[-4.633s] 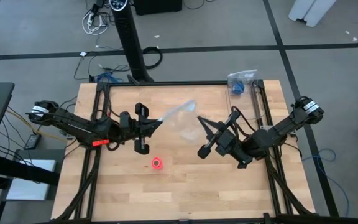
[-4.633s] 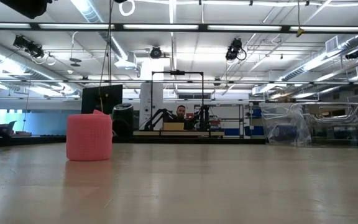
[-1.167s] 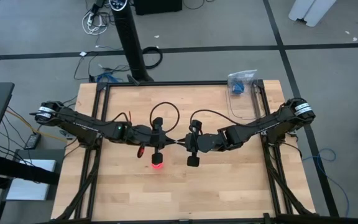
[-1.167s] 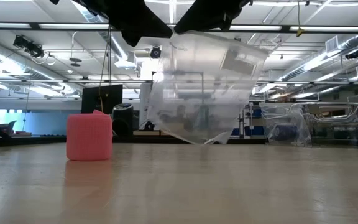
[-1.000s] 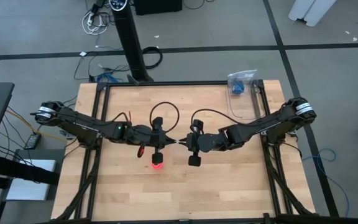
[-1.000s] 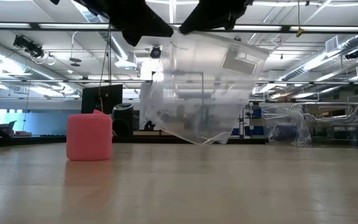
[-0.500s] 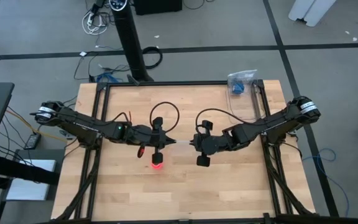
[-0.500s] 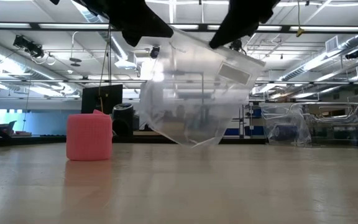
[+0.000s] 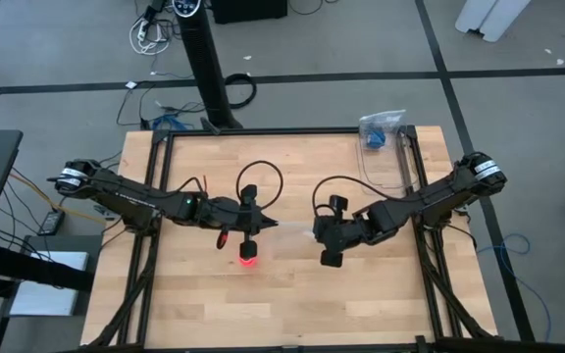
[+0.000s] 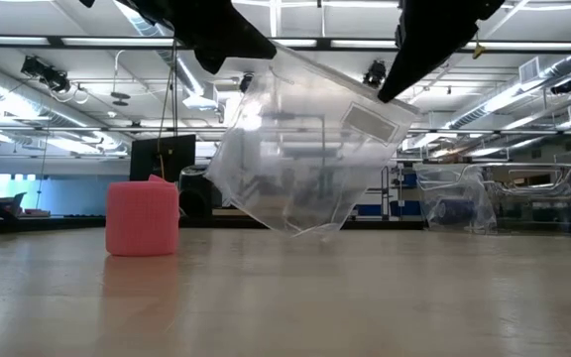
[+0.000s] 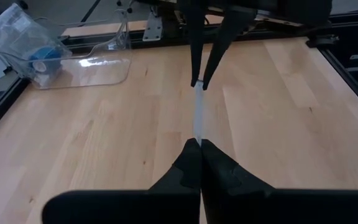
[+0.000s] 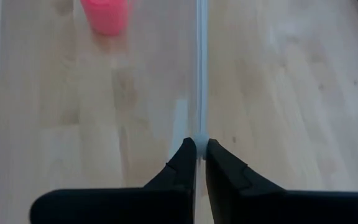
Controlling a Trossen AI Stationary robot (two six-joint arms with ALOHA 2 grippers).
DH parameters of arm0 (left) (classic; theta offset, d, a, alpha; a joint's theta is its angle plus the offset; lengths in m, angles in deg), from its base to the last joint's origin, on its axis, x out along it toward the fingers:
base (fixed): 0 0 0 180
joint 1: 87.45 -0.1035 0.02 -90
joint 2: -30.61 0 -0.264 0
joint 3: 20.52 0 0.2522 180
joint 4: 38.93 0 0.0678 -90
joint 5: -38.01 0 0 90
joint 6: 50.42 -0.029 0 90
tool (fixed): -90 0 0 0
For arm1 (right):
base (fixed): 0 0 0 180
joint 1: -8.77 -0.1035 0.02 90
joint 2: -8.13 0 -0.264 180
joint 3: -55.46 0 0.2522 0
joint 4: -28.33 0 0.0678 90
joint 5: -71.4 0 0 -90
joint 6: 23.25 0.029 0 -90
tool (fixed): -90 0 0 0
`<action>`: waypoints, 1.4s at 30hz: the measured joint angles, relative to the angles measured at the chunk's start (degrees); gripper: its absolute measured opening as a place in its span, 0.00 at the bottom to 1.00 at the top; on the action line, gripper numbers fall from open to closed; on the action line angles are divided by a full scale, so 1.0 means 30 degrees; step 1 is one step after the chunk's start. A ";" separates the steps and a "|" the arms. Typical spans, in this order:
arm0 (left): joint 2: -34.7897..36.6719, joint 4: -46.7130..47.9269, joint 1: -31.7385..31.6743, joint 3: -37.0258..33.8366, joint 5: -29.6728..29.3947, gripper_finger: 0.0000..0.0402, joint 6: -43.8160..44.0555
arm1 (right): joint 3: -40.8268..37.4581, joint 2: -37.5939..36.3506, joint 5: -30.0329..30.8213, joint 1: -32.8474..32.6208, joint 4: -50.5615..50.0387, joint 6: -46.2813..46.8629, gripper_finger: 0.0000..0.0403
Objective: Roll bandage
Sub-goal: Open the transparent zip bag, then put the rolled pink bandage into the transparent zip bag
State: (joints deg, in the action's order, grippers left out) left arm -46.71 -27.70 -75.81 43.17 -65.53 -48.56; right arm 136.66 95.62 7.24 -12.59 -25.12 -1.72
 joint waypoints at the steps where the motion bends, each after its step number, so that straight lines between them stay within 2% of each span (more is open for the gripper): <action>1: 0.0000 -0.0020 0.0000 0.0000 0.0000 0.00 -0.0006 | 0.0000 0.0000 -0.0142 -0.0070 -0.0201 0.0219 0.05; 12: 0.0009 -0.0106 0.0000 0.0000 -0.0101 0.00 -0.0033 | -0.0027 0.0007 -0.0513 -0.1004 -0.1202 0.1840 0.07; 18: 0.0051 -0.0470 0.0016 0.0000 -0.0796 0.00 -0.0078 | 0.0592 -0.0257 0.0127 -0.1732 -0.1732 0.1858 0.18; 22: 0.0051 -0.0800 0.0051 0.0000 -0.1109 0.00 -0.0573 | 0.0661 -0.0884 0.2198 -0.2504 -0.1633 0.1856 0.24; 27: 0.0321 -0.1470 0.0051 -0.0406 -0.0836 0.00 -0.0917 | -0.0452 -0.1970 0.5416 -0.3633 -0.0665 0.2666 0.24; 31: 0.0993 -0.3386 0.0051 -0.1581 0.0393 0.00 -0.1023 | -0.2094 -0.2966 0.7029 -0.4248 0.1565 0.2765 0.23; 34: 0.1855 -0.4428 0.0051 -0.2525 0.0572 0.00 -0.1041 | -0.3569 -0.3680 0.8407 -0.4702 0.4220 0.2471 0.22; 37: 0.2913 -0.5538 0.0052 -0.3436 0.0714 0.00 -0.1091 | -0.5184 -0.4225 0.9667 -0.5201 0.7737 0.1141 0.23; 42: 0.5126 -0.6684 0.0409 -0.4558 0.0983 0.00 -0.1552 | -0.7684 -0.4307 1.0955 -0.5607 1.5858 -0.3080 0.23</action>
State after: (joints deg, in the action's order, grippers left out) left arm -31.33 -47.75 -74.58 29.50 -62.59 -53.22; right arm 113.60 82.70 40.10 -29.41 22.45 -10.96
